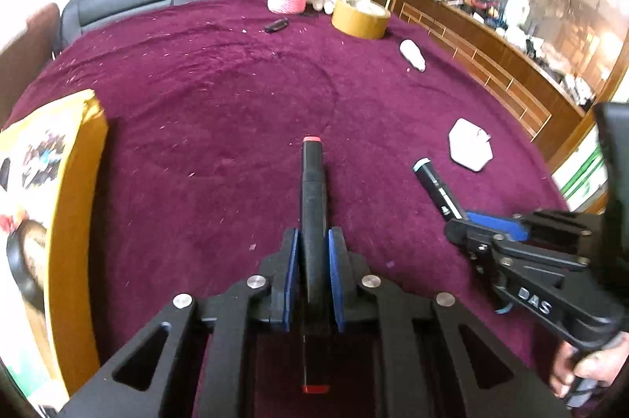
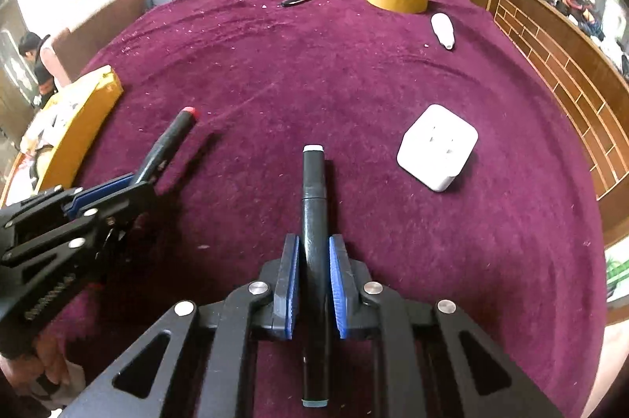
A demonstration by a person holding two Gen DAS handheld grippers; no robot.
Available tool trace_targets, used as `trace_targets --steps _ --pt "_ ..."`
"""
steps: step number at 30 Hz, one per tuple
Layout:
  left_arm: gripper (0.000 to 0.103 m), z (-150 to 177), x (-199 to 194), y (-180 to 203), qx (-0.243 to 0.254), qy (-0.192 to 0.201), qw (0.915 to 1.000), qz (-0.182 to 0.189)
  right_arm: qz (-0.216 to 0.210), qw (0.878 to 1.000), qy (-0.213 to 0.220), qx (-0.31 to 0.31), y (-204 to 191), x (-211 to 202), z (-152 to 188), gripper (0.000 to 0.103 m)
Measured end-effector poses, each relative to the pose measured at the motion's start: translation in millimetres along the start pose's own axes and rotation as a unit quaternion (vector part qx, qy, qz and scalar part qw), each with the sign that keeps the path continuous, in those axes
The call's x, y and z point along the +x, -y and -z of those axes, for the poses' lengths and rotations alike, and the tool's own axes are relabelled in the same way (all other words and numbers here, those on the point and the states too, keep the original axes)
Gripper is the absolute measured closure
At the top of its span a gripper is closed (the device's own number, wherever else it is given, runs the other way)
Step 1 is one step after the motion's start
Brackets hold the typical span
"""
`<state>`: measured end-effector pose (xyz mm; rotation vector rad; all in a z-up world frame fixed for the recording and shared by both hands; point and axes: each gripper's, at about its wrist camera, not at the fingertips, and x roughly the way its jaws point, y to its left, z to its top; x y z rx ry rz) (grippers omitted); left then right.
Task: Organize objects
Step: 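Grasp the red-capped black marker with the left tool while the right tool holds its marker, then carry both markers over the tray and open both tools to drop them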
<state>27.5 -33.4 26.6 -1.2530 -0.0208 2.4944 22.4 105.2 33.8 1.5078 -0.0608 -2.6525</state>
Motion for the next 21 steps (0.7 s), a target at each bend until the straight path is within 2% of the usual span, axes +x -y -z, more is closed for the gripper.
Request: trace_targets --steps 5,12,21 --pt "0.089 11.2 -35.2 -10.6 -0.02 0.031 0.9993 0.003 -0.034 0.999 0.014 0.017 -7.5 -13.7 7.3 0.087" --pt "0.089 32.7 -83.8 -33.1 -0.047 0.069 0.9965 0.003 -0.071 0.996 0.046 0.009 -31.7 -47.0 9.3 0.087" --pt "0.089 60.1 -146.7 -80.8 -0.088 0.127 0.9875 -0.03 -0.113 0.988 0.093 -0.046 -98.3 -94.3 -2.2 0.087"
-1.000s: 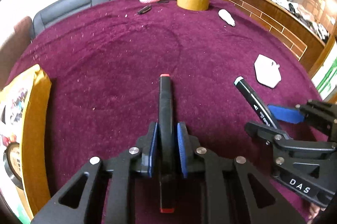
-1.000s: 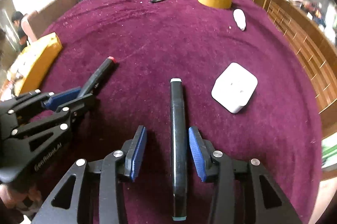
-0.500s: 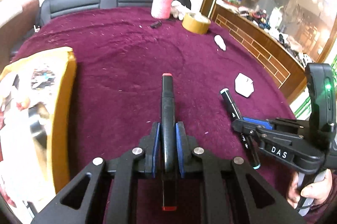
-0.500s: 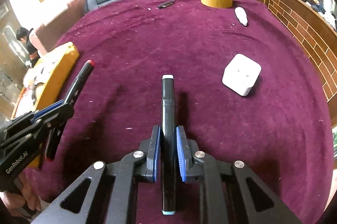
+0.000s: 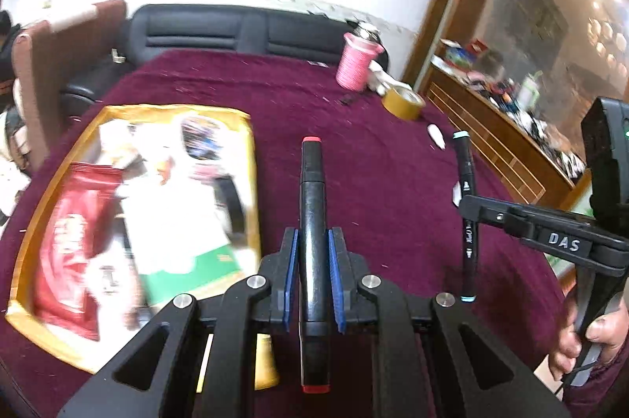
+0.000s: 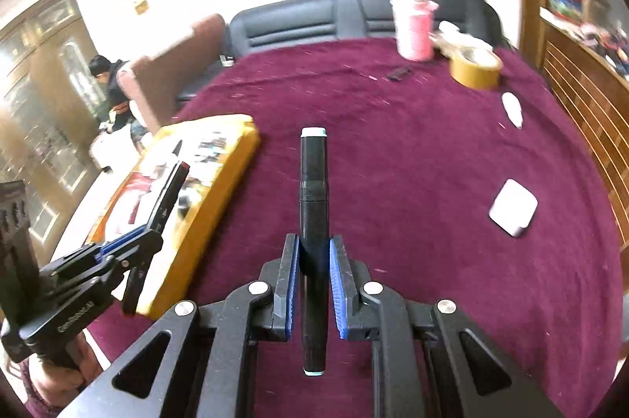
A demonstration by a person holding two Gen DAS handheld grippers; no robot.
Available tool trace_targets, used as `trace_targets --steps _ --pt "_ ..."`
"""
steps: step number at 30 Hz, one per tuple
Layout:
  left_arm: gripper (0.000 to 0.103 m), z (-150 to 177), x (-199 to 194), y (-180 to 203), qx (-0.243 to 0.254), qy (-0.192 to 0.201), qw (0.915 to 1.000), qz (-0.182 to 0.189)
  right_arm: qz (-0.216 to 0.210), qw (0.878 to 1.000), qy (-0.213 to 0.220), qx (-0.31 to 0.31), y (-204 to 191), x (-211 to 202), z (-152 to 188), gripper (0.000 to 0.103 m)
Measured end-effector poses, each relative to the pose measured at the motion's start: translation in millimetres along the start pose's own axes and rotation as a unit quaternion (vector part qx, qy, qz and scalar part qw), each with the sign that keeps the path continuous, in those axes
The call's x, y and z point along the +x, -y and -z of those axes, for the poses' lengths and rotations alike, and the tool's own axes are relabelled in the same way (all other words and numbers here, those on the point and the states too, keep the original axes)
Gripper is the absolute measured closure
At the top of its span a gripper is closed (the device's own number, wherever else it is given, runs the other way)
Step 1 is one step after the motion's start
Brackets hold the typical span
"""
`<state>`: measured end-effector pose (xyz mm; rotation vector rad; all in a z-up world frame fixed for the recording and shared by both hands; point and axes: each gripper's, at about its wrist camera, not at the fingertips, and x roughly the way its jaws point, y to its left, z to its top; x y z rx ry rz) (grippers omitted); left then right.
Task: Organize objects
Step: 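Carry both markers over the tray and open both tools to drop them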
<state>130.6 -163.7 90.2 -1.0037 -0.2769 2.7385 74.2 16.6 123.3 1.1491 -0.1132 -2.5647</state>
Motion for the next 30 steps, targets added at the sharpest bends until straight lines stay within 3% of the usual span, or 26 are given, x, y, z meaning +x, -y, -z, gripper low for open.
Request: trace_targets --steps 6,14,22,30 --pt "0.089 -4.4 -34.2 -50.3 -0.036 0.036 0.9981 -0.034 -0.032 0.998 0.005 -0.045 -60.8 2.7 -18.0 0.086" --pt "0.089 -5.9 -41.7 -108.7 -0.066 0.038 0.9942 -0.075 -0.076 0.994 -0.019 -0.081 -127.0 32.4 -31.5 0.086" --pt "0.089 -9.5 -28.4 -143.6 -0.076 0.024 0.9933 -0.084 -0.091 0.991 -0.054 -0.086 -159.2 71.3 -41.5 0.086" --pt "0.089 -20.8 -11.2 -156.3 -0.082 0.01 0.9933 -0.081 -0.074 0.99 -0.074 -0.095 -177.5 109.4 -60.2 0.086"
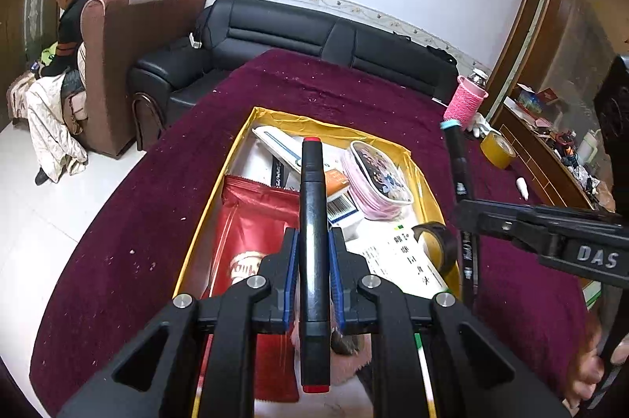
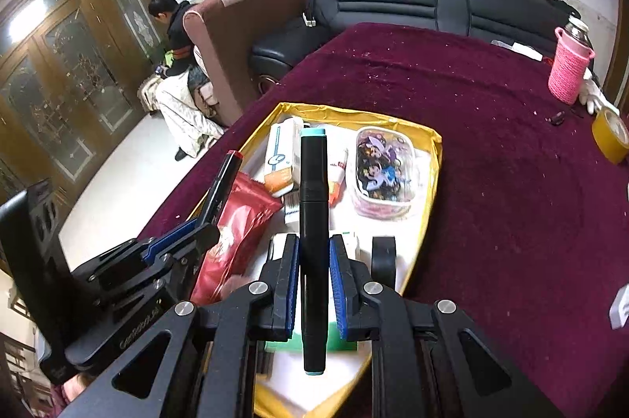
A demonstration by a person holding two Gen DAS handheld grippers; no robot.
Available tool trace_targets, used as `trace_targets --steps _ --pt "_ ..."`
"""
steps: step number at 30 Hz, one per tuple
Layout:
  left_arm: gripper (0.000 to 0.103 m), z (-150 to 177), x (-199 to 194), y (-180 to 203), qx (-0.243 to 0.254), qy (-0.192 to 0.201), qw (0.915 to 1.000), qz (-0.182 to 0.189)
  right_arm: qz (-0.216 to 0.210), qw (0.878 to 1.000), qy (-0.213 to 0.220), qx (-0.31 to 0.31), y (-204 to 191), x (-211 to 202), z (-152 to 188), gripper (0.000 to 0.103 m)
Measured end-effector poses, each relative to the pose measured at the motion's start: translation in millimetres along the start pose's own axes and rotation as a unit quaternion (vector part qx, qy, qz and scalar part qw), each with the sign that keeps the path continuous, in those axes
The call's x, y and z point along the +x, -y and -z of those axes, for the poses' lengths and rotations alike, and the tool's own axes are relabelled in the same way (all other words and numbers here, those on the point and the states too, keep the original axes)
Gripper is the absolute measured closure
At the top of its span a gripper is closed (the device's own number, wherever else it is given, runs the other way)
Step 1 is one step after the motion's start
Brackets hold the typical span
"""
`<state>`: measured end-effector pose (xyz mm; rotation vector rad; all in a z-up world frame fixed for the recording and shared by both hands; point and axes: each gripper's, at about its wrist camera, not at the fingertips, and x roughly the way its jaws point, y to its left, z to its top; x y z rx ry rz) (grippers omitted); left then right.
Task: Organize objects
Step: 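Carry both markers over the tray and open both tools to drop them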
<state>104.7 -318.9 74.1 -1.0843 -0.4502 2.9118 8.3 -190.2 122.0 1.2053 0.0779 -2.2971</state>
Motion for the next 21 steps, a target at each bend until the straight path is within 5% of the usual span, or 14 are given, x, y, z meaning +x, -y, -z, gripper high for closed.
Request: trace_targets --steps 21 --pt "0.089 -19.6 57.8 -8.3 -0.03 -0.069 0.9971 -0.009 0.033 0.997 -0.07 -0.012 7.6 104.1 -70.5 0.086"
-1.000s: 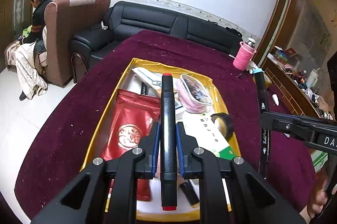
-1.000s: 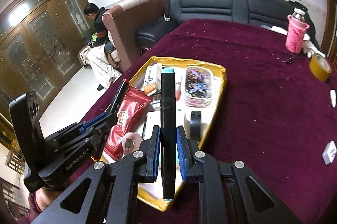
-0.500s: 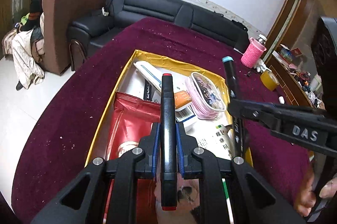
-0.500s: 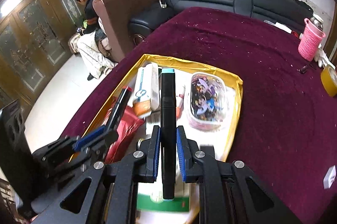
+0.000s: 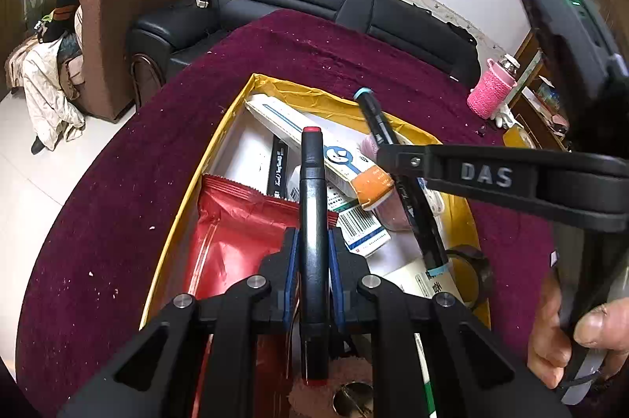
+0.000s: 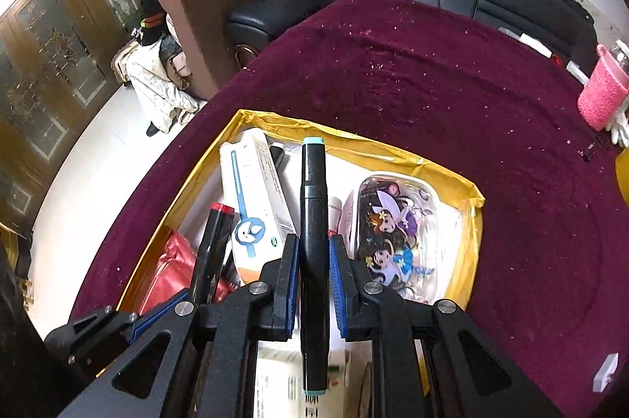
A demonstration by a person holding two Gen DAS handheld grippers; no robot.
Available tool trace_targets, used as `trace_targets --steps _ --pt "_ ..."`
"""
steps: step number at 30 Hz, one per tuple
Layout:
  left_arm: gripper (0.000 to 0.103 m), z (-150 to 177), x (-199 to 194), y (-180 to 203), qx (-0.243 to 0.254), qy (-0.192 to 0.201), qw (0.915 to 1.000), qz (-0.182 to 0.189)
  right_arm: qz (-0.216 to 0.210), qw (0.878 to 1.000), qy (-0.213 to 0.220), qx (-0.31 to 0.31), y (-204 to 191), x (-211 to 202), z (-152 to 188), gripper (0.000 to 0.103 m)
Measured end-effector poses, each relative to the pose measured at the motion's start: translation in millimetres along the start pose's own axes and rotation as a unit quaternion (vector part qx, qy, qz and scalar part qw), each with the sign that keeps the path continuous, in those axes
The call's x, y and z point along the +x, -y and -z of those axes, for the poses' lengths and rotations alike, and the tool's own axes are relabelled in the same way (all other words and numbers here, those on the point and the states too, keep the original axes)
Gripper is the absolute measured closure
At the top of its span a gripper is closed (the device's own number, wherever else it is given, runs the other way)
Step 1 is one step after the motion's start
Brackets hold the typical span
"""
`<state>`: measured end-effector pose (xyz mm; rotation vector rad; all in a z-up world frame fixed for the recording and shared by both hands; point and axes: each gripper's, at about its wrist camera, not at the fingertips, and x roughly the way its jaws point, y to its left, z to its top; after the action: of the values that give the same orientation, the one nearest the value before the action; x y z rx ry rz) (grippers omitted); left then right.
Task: Organize objects
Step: 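Carry both markers over the tray and open both tools to drop them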
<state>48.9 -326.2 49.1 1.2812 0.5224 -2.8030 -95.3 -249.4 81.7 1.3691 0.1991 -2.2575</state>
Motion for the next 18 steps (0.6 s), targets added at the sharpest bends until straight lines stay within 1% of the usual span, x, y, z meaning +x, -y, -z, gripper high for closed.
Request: trace_targets --steps 6,10,18 --pt "0.089 -0.1 -1.4 2.5 0.005 0.005 0.9999 -0.01 -0.012 1.0 -0.015 0.014 6.2 17.1 -4.9 0.086" --pt "0.089 1.0 -5.3 3.6 0.01 0.013 0.9998 -0.011 -0.022 0.999 -0.025 0.021 7.8 26.6 -4.8 0.086" --pt "0.089 -0.6 -7.4 1.8 0.007 0.022 0.9997 -0.011 -0.025 0.999 -0.028 0.025 9.2 34.2 -6.1 0.086"
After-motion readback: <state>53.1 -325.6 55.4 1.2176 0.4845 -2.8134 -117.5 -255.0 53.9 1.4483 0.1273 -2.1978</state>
